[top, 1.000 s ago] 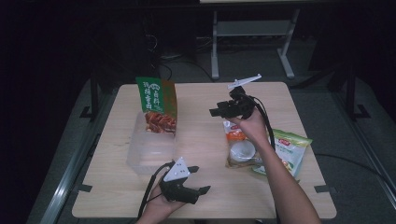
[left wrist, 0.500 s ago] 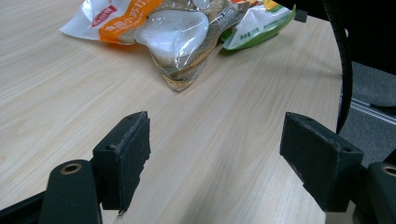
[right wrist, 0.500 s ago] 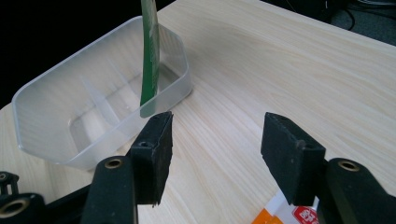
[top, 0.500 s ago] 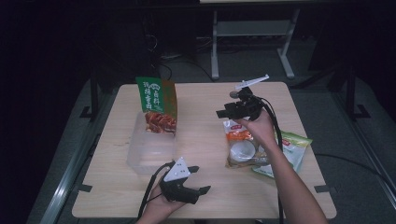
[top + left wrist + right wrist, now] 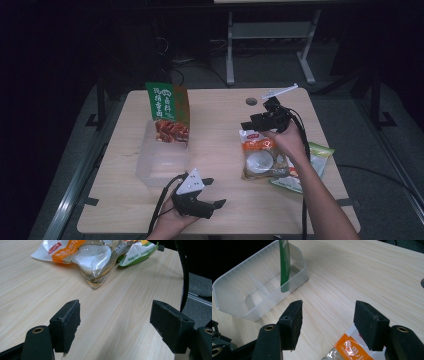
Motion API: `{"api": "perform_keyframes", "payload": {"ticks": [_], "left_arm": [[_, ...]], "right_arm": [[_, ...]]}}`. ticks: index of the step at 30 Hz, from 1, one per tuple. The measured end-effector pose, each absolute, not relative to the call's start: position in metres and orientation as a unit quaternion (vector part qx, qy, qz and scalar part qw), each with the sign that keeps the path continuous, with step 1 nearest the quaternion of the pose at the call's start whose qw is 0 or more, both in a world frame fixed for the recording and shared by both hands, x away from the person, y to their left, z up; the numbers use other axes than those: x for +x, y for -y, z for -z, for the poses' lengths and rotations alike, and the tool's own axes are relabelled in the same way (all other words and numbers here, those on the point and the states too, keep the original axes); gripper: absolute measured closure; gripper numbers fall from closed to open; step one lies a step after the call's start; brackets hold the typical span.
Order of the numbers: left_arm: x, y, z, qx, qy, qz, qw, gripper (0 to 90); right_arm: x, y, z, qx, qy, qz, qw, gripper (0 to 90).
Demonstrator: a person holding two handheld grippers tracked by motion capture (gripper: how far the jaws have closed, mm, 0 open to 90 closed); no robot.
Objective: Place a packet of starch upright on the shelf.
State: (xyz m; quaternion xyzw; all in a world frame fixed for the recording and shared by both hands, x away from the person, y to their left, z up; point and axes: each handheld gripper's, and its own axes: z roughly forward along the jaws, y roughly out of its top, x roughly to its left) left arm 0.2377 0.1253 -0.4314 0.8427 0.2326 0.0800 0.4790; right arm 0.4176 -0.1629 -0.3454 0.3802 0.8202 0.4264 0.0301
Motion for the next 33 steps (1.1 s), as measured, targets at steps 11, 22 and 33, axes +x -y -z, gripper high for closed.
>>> {"api": "perform_keyframes", "payload": {"ticks": [11, 22, 33], "left_arm": [[0.238, -0.125, 0.432, 0.842, -0.229, -0.083, 0.481, 23.6], [0.238, -0.124, 0.432, 0.847, -0.226, -0.084, 0.473, 23.4], [0.238, -0.122, 0.433, 0.847, -0.228, -0.081, 0.474, 23.4]], "right_arm": [[0.409, 0.180, 0.346, 0.393, -0.818, -0.419, 0.030, 37.9], [0.402, 0.211, 0.367, 0.426, -0.814, -0.394, 0.021, 36.8], [0.400, 0.237, 0.386, 0.457, -0.812, -0.362, 0.023, 35.8]]}}
